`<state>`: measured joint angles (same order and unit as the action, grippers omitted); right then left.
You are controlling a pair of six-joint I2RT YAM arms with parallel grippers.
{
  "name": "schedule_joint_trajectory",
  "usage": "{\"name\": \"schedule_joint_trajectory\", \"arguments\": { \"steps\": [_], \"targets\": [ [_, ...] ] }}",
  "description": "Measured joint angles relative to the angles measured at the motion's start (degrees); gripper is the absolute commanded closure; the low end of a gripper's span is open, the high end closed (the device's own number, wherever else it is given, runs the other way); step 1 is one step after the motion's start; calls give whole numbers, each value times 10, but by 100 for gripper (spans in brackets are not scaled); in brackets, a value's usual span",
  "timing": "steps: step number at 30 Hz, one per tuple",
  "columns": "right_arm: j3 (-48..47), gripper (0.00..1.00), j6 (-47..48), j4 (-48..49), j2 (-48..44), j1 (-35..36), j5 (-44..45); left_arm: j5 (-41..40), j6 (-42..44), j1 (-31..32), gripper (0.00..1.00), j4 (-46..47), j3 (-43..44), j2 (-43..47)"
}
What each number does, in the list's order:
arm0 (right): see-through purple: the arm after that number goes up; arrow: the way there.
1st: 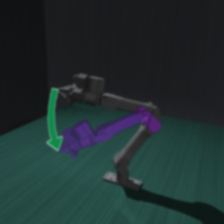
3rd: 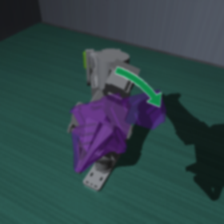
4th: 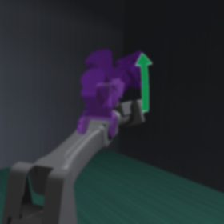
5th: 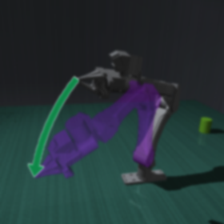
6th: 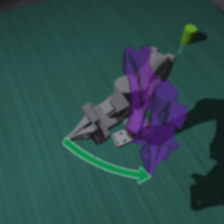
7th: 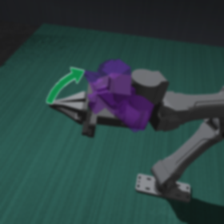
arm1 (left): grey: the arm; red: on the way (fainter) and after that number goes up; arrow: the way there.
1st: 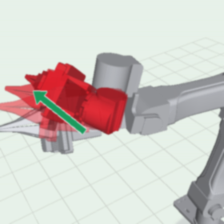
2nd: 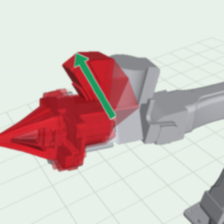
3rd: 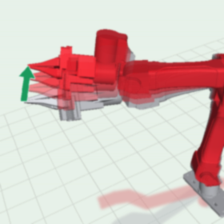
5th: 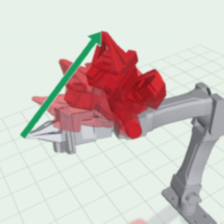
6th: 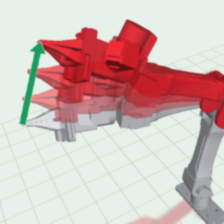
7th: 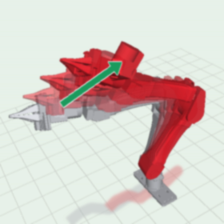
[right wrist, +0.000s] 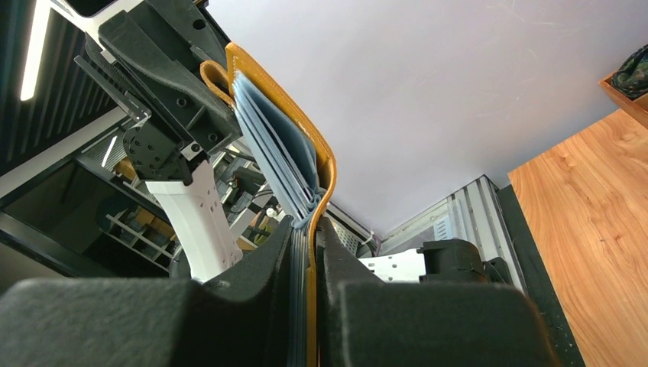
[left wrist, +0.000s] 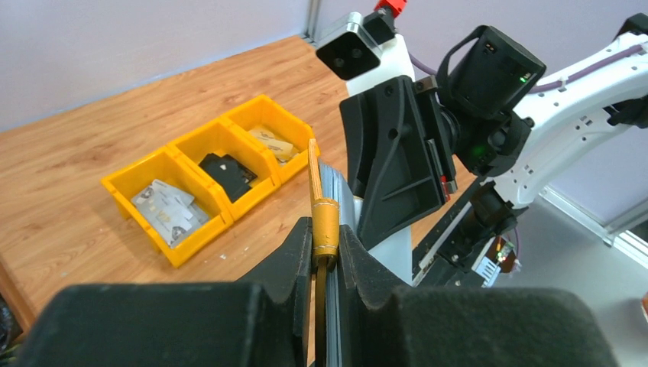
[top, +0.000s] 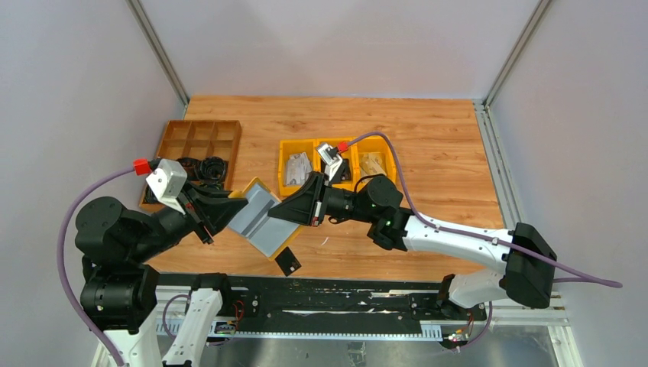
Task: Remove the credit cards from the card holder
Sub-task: Remove the credit card from the card holder.
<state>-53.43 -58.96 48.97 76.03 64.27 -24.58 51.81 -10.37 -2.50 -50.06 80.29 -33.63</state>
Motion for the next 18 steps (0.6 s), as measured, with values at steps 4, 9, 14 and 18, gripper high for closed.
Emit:
{"name": "schedule_joint_trajectory", "arguments": {
  "steps": [4, 9, 14, 18],
  "targets": [
    [0, 100, 0, 0, 0, 0, -1, 15, 1, 0, 96, 3, 0, 0],
    [0, 96, 0, 2, 0, 0, -5, 31, 1, 0, 100, 5, 0, 0],
    [2, 82, -9, 9, 0, 0, -7, 29, 7, 0, 100, 7, 1, 0],
    [3, 67, -26, 23, 8, 0, -10, -13, 31, 0, 100, -3, 3, 0]
  ]
}}
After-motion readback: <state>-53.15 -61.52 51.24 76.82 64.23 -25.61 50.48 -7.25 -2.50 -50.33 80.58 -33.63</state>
